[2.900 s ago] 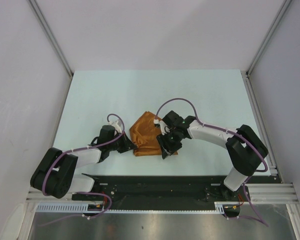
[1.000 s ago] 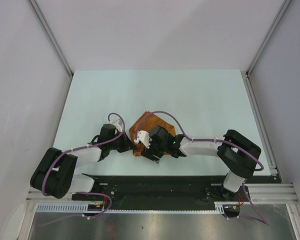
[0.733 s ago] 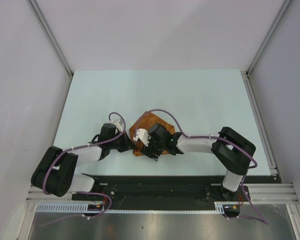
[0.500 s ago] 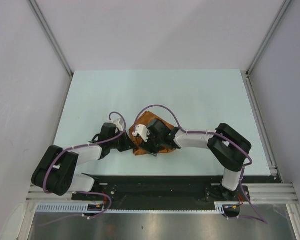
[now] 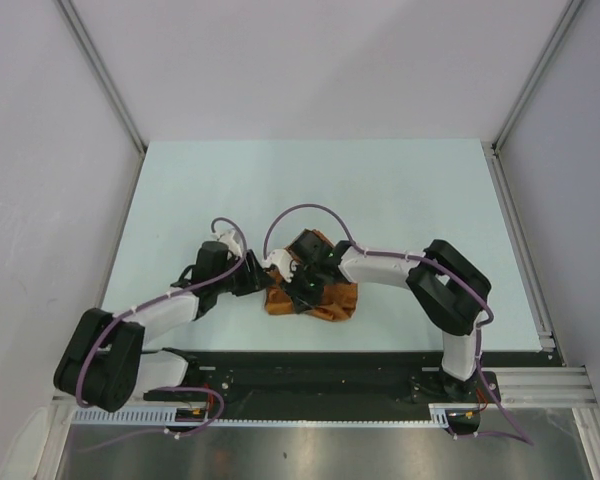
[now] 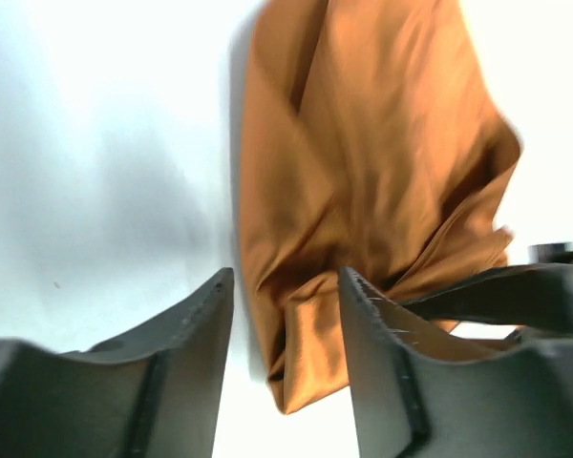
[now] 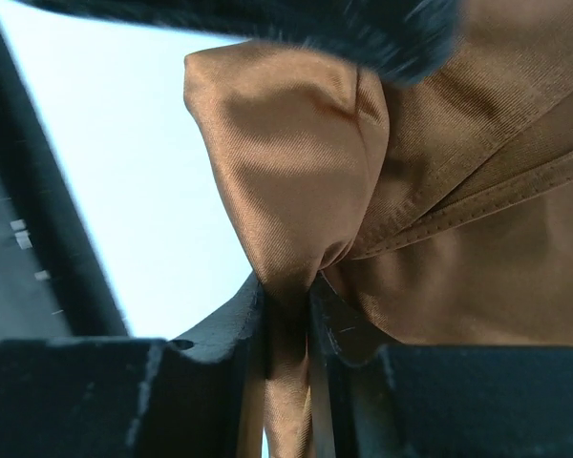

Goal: Fold the napkin, place the utensils inside, and roll it up
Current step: Roll the napkin with the utensil

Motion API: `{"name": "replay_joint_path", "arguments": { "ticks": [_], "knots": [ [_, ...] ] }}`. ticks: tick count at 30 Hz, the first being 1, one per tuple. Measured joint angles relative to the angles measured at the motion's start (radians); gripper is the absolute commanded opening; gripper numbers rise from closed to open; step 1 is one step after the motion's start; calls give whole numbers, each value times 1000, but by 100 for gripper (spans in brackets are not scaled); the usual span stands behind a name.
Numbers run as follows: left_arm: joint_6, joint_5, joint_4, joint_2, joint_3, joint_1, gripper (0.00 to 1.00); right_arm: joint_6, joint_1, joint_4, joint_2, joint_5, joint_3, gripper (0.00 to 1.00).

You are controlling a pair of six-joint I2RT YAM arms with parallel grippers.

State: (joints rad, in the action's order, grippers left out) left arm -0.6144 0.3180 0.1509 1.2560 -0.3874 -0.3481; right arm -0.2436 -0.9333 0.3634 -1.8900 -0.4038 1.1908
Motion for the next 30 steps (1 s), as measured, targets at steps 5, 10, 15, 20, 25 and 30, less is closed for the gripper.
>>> {"name": "replay_joint_path", "arguments": {
  "ticks": [5, 10, 15, 20, 25, 30],
  "knots": [
    [13, -51, 10, -159, 53, 2, 61, 66, 21, 115, -60, -108, 79, 11],
    [31, -46, 20, -285, 146, 2, 61, 138, 84, 185, -134, -253, 144, 10],
    [31, -14, 61, -324, 212, -3, 67, 171, 135, 232, -198, -382, 185, 9],
    [28, 11, 130, -328, 256, -26, 66, 183, 174, 270, -264, -494, 220, 9],
    [10, 10, 204, -290, 262, -32, 63, 182, 195, 308, -315, -564, 251, 9],
    [-19, 5, 285, -176, 262, -36, 57, 180, 205, 327, -340, -603, 265, 9]
  ]
}}
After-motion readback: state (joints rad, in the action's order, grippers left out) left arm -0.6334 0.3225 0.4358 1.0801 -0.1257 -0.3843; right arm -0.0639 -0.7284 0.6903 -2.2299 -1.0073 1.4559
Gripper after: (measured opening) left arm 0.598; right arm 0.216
